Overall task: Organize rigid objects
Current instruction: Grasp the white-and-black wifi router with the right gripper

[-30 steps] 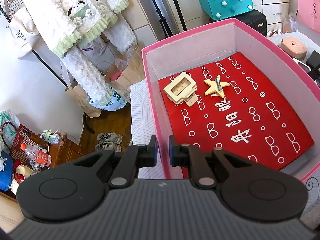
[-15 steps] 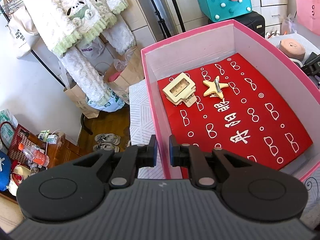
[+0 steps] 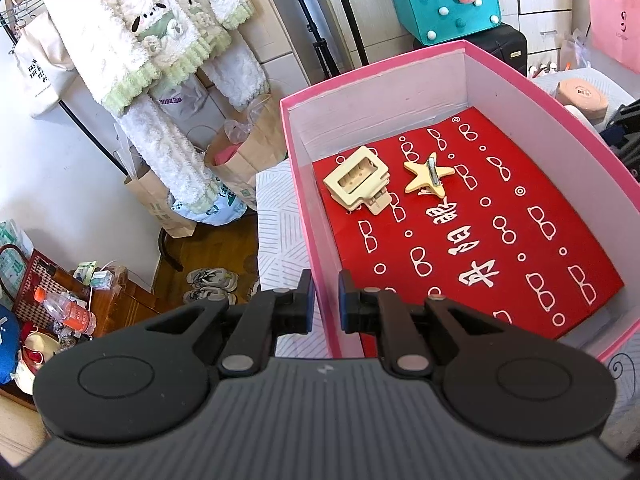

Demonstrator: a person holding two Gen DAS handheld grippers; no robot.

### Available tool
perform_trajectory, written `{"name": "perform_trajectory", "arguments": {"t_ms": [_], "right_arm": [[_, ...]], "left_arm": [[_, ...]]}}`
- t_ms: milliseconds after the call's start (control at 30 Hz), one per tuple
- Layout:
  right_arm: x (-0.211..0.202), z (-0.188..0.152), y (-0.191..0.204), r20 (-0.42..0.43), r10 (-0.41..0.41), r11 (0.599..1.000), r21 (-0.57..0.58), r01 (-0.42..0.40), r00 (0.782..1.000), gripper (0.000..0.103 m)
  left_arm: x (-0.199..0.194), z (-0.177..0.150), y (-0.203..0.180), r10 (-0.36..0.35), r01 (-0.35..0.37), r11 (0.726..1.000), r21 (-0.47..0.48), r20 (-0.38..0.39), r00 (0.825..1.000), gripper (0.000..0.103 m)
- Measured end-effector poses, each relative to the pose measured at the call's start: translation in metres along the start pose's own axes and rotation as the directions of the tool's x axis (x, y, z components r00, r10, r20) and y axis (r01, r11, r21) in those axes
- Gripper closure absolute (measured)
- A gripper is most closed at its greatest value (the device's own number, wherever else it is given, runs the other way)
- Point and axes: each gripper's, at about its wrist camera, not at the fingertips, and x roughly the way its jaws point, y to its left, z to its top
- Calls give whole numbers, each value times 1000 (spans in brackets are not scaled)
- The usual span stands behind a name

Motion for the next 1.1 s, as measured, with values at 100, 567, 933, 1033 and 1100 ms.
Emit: {"name": "perform_trajectory", "arguments": {"t_ms": [100, 567, 933, 1033, 1100], "right_arm": [[-8, -3, -6, -3, 19, 1000, -11, -19, 1000, 53], [-16, 1, 1, 35, -99, 989, -103, 102, 994, 25], [5, 12, -6, 10, -68, 996, -60, 68, 998, 38], [-4, 11, -7, 24, -64, 997, -49, 65, 998, 38], [-11, 8, -8, 36, -73, 996, -47, 75, 997, 38]], "left_arm": [[0, 0, -1, 0, 0, 1000, -2, 0, 1000, 92], [0, 0, 0, -2, 2, 1000, -2, 0, 1000, 92], [0, -1, 1, -13, 13, 1000, -15, -1, 1000, 93], [0, -1, 2, -14, 14, 1000, -15, 0, 1000, 93], [0, -1, 2, -15, 15, 1000, -14, 0, 1000, 94]]}}
